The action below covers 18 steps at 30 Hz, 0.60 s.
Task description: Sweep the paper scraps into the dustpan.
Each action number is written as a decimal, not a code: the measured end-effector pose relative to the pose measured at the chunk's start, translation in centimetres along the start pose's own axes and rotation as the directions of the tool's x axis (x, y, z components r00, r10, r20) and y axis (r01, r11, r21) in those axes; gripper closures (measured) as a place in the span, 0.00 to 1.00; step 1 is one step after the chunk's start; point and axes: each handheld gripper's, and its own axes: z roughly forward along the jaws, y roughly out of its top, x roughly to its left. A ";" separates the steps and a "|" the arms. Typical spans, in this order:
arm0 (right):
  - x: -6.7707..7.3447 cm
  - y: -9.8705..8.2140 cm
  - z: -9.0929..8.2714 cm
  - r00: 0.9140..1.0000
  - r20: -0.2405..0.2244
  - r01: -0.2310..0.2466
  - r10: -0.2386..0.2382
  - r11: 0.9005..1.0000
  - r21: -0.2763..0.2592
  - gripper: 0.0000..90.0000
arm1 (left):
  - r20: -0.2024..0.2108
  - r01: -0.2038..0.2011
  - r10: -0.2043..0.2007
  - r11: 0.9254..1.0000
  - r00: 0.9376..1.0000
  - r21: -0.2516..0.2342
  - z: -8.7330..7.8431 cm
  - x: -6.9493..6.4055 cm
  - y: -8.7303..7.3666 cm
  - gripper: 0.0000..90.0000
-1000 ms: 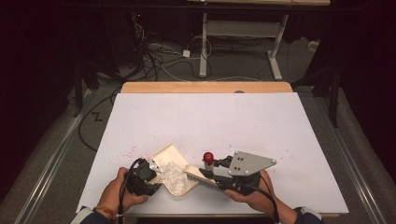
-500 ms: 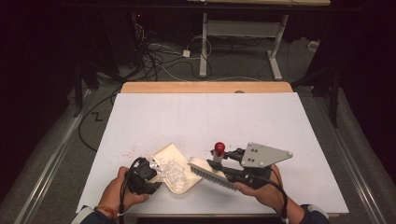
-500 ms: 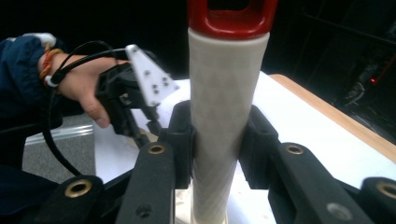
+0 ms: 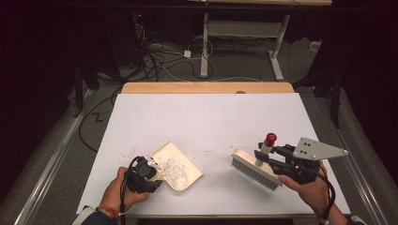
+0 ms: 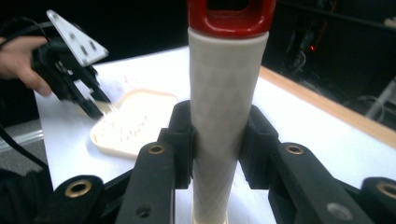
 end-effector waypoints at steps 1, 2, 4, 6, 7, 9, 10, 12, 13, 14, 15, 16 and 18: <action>-0.2 -0.3 -0.3 1.000 0.007 -0.005 0.005 1.000 0.012 0.78 | -0.002 0.004 -0.004 1.000 1.000 -0.001 0.0 0.1 0.0 0.69; -0.4 -0.5 -0.6 1.000 0.012 -0.009 0.009 1.000 0.016 0.78 | -0.003 0.011 -0.011 1.000 1.000 -0.005 0.0 0.1 0.0 0.70; -0.7 -0.9 -1.1 1.000 0.011 -0.011 0.011 1.000 0.023 0.78 | -0.008 0.028 -0.029 1.000 1.000 -0.014 -0.1 0.4 -0.1 0.70; -1.1 -1.0 -1.7 1.000 0.003 -0.019 0.019 1.000 0.021 0.78 | -0.011 0.042 -0.043 0.999 0.999 -0.028 -0.3 0.7 -0.1 0.70; -1.2 -1.0 -2.0 1.000 -0.004 -0.019 0.020 1.000 0.024 0.78 | -0.011 0.052 -0.053 0.998 0.999 -0.034 -0.3 0.8 -0.1 0.70; -1.6 -1.1 -2.6 0.999 -0.015 -0.028 0.028 0.999 0.029 0.78 | -0.012 0.064 -0.064 0.997 0.998 -0.038 -0.4 1.1 -0.1 0.70; -1.8 -1.1 -2.9 0.999 -0.020 -0.033 0.034 0.999 0.033 0.78 | -0.016 0.071 -0.072 0.997 0.997 -0.037 -0.4 1.3 -0.1 0.70; -2.2 -1.2 -3.4 0.998 -0.034 -0.045 0.046 0.998 0.045 0.78 | -0.016 0.091 -0.092 0.995 0.996 -0.040 -0.4 1.7 -0.1 0.70; -2.5 -1.3 -3.6 0.998 -0.042 -0.051 0.053 0.998 0.049 0.78 | -0.019 0.104 -0.105 0.994 0.994 -0.042 -0.4 1.9 -0.1 0.70; -2.7 -1.4 -3.9 0.997 -0.050 -0.056 0.059 0.997 0.054 0.78 | -0.024 0.113 -0.114 0.993 0.993 -0.041 -0.4 2.2 0.0 0.70; -2.9 -1.5 -4.1 0.996 -0.051 -0.067 0.070 0.996 0.053 0.78 | -0.029 0.126 -0.127 0.991 0.991 -0.044 -0.4 2.4 0.0 0.70; -3.1 -1.6 -4.2 0.995 -0.057 -0.077 0.080 0.996 0.052 0.78 | -0.030 0.139 -0.141 0.989 0.990 -0.052 -0.4 2.7 -0.1 0.70; -3.4 -1.7 -4.4 0.993 -0.084 -0.082 0.088 0.994 0.073 0.78 | -0.033 0.161 -0.163 0.985 0.986 -0.061 -0.4 3.1 -0.2 0.70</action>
